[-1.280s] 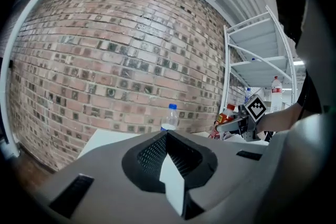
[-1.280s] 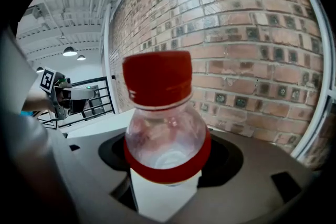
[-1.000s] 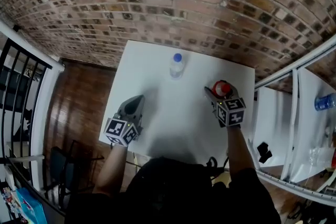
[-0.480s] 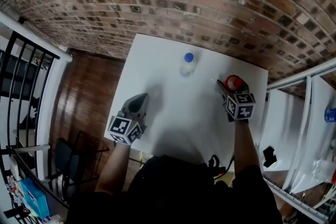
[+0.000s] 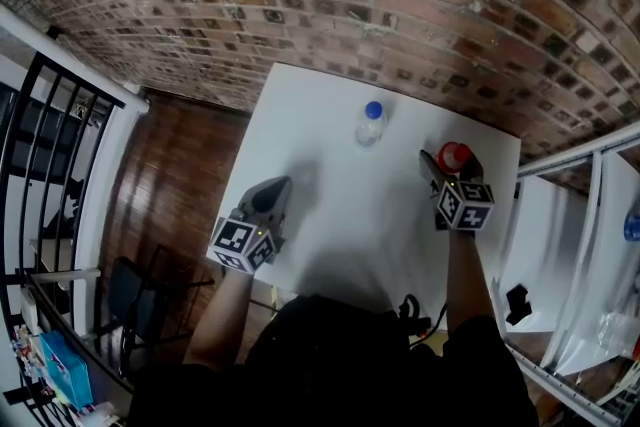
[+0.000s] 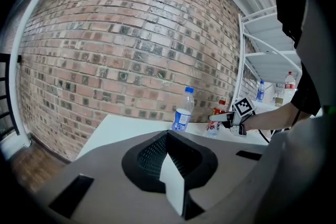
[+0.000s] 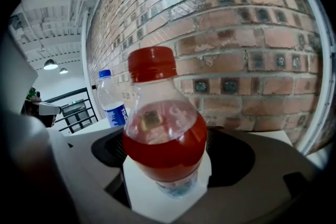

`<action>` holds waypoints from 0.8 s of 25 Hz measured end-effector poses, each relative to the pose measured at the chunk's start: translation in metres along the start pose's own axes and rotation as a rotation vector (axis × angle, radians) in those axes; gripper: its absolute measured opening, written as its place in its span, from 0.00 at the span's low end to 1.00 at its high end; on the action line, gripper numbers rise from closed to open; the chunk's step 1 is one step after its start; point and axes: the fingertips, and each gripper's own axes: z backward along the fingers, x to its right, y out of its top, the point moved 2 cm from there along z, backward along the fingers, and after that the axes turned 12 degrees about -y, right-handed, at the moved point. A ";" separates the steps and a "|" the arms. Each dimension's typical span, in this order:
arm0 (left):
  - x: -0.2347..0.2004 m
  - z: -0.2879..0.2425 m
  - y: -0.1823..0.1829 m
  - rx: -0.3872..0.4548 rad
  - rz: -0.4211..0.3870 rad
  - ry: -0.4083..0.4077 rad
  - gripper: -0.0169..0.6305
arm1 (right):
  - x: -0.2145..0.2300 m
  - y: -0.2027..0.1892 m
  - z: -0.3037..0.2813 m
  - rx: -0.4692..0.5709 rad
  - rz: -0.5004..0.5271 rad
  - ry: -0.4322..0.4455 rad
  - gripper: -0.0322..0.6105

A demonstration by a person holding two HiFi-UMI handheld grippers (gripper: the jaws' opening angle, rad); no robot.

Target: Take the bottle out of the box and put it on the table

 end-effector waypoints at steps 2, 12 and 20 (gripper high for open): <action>0.000 0.004 0.002 0.001 -0.004 0.000 0.03 | 0.001 0.002 0.004 0.018 -0.002 -0.011 0.74; 0.007 0.023 0.006 -0.005 -0.017 -0.053 0.03 | -0.009 -0.004 0.045 0.059 0.005 -0.040 0.74; 0.028 0.034 0.039 0.064 -0.059 -0.152 0.03 | -0.023 0.010 0.110 0.135 -0.026 -0.069 0.74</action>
